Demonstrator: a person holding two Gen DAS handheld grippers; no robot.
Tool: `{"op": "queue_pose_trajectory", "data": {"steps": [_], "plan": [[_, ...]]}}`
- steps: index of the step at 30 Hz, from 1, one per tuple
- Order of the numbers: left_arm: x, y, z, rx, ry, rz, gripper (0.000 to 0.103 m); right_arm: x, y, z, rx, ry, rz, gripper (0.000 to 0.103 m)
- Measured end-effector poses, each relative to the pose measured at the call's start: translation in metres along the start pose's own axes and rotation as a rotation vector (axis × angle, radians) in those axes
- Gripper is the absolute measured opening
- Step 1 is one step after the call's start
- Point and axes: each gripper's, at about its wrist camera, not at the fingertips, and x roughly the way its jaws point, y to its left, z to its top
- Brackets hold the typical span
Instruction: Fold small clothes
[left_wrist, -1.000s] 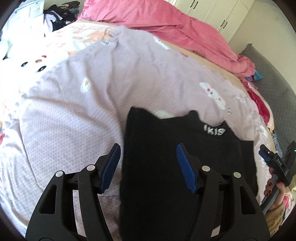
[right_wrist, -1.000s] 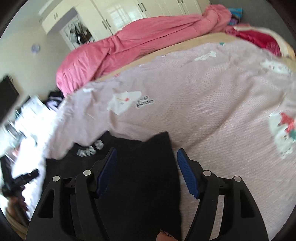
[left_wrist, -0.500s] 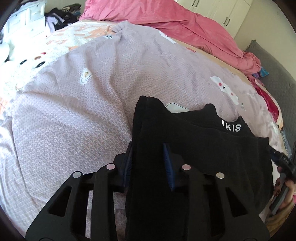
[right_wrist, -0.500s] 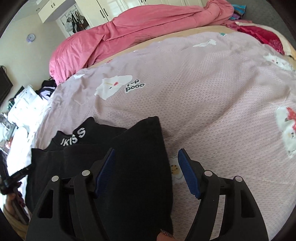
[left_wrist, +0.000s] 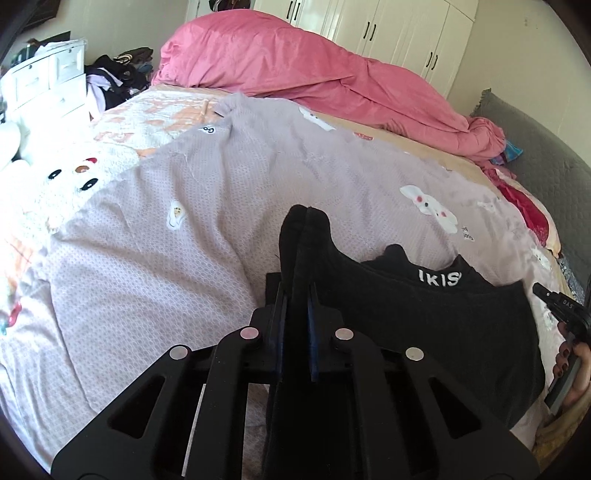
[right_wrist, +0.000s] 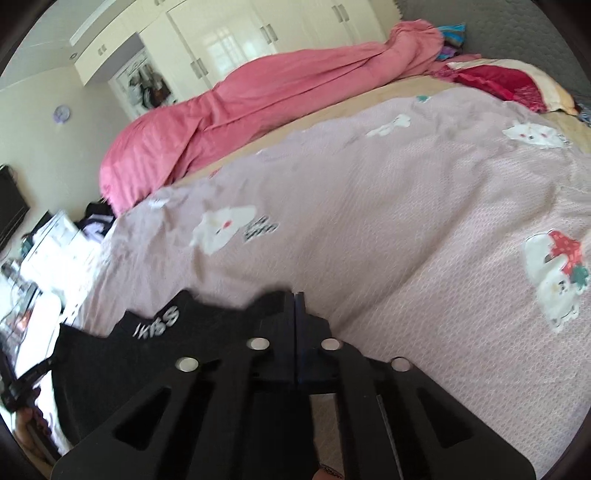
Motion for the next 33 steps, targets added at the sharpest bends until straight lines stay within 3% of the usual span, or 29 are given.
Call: {"op": "queue_pose_trajectory", "data": {"steps": [5,6,7,9,13,14,15,20,23,24,27,33], "plan": [[0.013,0.008,-0.006,-0.022,0.034,0.003,0.004,0.011,-0.015,-0.001,0.058,0.062,0.013,0.003],[0.014,0.009,-0.007,-0.029,0.040,0.001,0.005,0.010,-0.013,-0.004,0.046,0.073,0.027,0.009],[0.015,0.011,-0.009,-0.039,0.039,0.001,0.006,0.010,-0.011,-0.006,0.034,0.079,0.036,0.031],[0.014,0.013,-0.010,-0.052,0.041,-0.002,0.010,0.008,-0.003,-0.012,-0.014,0.079,0.034,0.058],[0.014,0.016,-0.009,-0.068,0.045,-0.011,0.012,0.019,0.011,-0.017,-0.077,0.128,0.028,0.056],[0.015,0.015,-0.009,-0.061,0.049,-0.007,0.009,0.024,0.014,-0.019,-0.091,0.140,0.023,0.046],[0.015,0.015,-0.008,-0.057,0.050,-0.004,0.002,0.027,0.015,-0.019,-0.100,0.149,0.028,0.006],[0.010,0.015,-0.002,-0.046,0.023,-0.009,0.002,0.023,0.014,-0.016,-0.066,0.082,-0.004,0.007],[0.014,0.019,-0.004,-0.047,0.015,0.002,0.002,0.031,0.012,-0.019,-0.073,0.098,-0.057,0.008],[0.019,0.020,-0.006,-0.045,0.032,0.013,0.002,0.035,0.012,-0.023,-0.081,0.114,-0.085,0.011],[0.040,0.020,-0.022,-0.013,0.093,0.064,0.008,0.034,0.009,-0.029,-0.082,0.114,-0.173,0.035],[0.015,0.026,-0.024,-0.060,0.086,0.067,0.030,-0.002,0.017,-0.042,-0.113,0.087,-0.204,0.057]]}}
